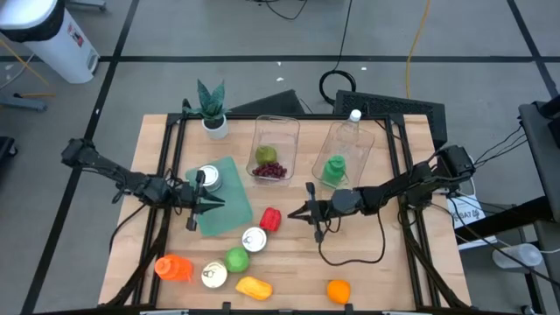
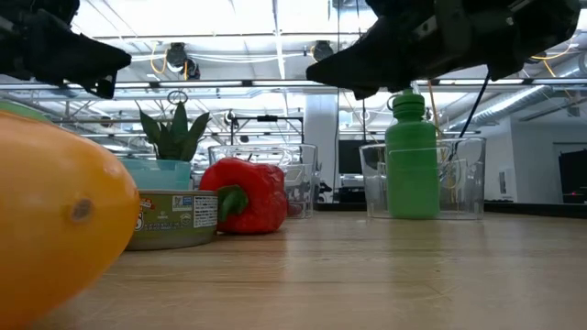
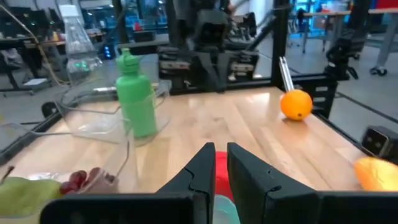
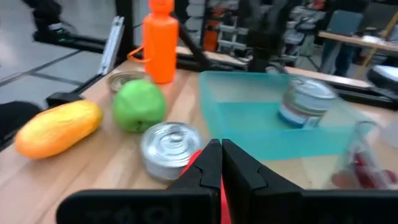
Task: Pick & Place Food Item
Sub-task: Put the orange water bottle into the right transparent bin
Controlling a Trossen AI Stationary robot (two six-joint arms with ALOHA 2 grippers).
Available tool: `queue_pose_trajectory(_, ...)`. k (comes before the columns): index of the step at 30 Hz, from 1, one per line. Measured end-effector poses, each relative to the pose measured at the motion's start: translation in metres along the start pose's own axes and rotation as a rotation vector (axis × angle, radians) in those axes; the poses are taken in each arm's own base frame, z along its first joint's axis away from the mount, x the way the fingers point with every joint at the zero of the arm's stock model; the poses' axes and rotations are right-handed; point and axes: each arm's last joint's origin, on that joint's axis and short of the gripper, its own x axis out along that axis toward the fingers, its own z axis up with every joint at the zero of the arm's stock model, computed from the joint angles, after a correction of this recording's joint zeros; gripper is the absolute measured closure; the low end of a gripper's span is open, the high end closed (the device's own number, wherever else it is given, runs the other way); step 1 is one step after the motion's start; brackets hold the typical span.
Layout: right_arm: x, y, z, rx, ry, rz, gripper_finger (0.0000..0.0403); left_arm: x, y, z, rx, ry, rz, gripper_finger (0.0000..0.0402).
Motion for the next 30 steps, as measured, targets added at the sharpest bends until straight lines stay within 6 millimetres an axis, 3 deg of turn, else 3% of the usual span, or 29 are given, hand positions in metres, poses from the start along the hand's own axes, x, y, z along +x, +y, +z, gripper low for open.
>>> queue_pose_trajectory(6, -0.0003, 0.0023, -0.0016, -0.009, 0.017, 0.006, 0.0399, -0.0001, 0.0021, -0.0006, -0.032, 0.006, 0.074, 0.035)
queue_pose_trajectory(30, -0.0003, 0.0016, -0.005, 0.004, 0.052, 0.005, 0.0399, 0.0, 0.0012, -0.003, -0.046, 0.029, 0.045, 0.035)
